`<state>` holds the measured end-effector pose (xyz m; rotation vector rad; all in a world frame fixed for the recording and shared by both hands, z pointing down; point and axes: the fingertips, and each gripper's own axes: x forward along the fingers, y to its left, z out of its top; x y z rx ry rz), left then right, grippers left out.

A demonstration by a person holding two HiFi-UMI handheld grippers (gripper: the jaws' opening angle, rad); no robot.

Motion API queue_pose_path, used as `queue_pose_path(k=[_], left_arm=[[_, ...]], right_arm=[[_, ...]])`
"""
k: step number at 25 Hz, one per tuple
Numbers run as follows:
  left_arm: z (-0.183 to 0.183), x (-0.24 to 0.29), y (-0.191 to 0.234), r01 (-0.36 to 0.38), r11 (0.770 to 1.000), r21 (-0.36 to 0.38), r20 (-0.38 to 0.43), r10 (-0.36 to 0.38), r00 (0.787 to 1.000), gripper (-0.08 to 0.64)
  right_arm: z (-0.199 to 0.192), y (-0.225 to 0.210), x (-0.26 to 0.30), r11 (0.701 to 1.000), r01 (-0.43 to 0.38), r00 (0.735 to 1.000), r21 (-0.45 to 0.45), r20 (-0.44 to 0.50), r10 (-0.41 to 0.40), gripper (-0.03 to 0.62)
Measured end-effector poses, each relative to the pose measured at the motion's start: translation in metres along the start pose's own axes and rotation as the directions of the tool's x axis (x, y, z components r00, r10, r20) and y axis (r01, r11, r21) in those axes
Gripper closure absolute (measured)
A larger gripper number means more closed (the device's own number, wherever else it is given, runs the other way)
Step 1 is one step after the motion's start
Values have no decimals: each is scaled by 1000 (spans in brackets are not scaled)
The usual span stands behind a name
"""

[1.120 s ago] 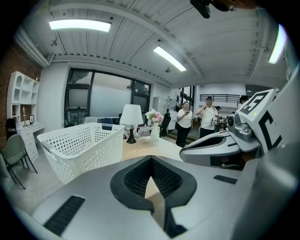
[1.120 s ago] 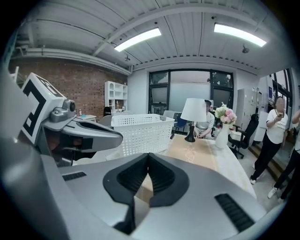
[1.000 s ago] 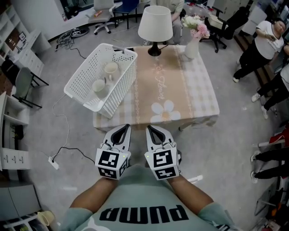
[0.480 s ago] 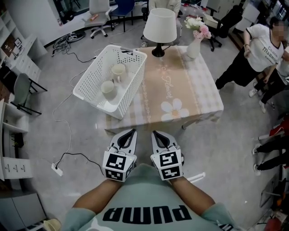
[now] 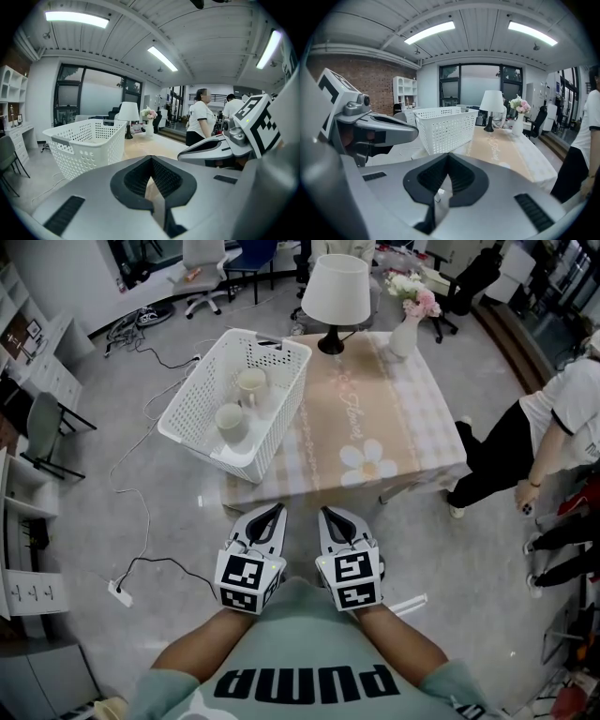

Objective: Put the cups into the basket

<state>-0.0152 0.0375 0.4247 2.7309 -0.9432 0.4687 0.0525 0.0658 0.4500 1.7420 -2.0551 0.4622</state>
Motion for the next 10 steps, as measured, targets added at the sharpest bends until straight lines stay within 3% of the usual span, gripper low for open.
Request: queue_pose_path(k=[10], left_arm=[[0,-3,-10,3,1000,-13,8,-3,1000,557]], right_arm=[[-6,-6,-12,1000,18,1000,-1,-2,-18,581]])
